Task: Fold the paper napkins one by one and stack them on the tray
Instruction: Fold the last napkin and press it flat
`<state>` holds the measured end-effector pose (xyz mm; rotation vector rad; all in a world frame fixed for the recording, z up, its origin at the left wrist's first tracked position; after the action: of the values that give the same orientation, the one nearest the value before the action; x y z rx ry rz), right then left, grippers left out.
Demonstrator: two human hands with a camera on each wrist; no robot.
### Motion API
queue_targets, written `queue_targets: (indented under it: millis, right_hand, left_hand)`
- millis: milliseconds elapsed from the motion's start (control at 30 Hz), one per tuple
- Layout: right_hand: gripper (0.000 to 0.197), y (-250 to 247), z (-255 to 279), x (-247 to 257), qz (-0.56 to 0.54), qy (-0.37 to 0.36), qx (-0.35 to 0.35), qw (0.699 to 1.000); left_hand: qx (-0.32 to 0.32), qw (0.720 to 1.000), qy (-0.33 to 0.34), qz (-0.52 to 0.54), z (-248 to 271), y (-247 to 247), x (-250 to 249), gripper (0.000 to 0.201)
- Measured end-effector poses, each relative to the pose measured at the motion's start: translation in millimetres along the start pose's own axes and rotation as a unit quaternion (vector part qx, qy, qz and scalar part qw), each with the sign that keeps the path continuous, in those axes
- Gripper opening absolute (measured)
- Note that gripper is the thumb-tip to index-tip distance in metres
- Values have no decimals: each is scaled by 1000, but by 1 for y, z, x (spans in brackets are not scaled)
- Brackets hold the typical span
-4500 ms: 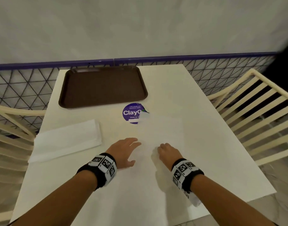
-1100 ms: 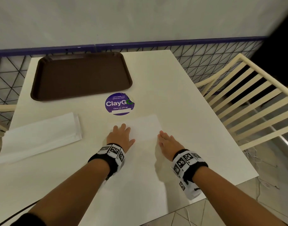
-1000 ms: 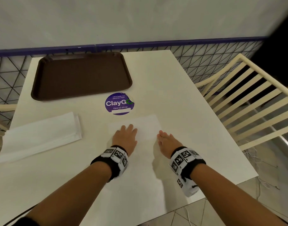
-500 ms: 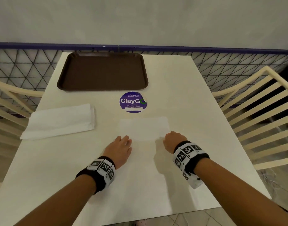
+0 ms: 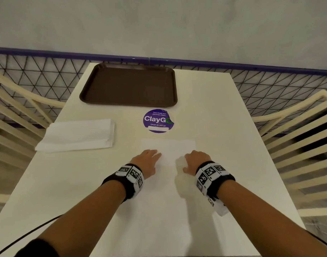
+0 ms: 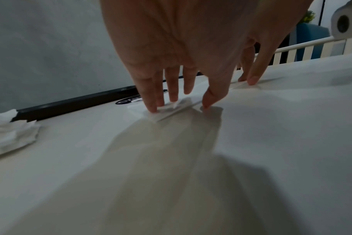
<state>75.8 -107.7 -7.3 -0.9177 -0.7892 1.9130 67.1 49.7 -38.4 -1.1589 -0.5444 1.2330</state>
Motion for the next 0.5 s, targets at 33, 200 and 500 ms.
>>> queue_targets:
  millis: [33,200,500]
  right_hand:
    - [42,-1,0,0,2,-4,-2,1000]
    - [33,-2,4,5,47,-34,-34,998]
    - [21,1,1,14,82,-49,-59,994]
  left_hand:
    - [-3,1000,-3,-5,-2,-1,-3,59]
    - [2,998,-25,-66,-11,2,-13,57]
    - [39,992,-32,-112,-10,-11,-29,35]
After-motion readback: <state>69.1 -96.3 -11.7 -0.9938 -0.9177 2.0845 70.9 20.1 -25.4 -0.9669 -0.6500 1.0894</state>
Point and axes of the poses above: each hand's wrist, its own z-axis away from the middle knuckle, its own y-axis out of the palm, x = y × z, the point moved 4 cm from there along -z, towards the middle knuckle, and after that the axes turned 11 degrees about z, right-handed, at the moved point
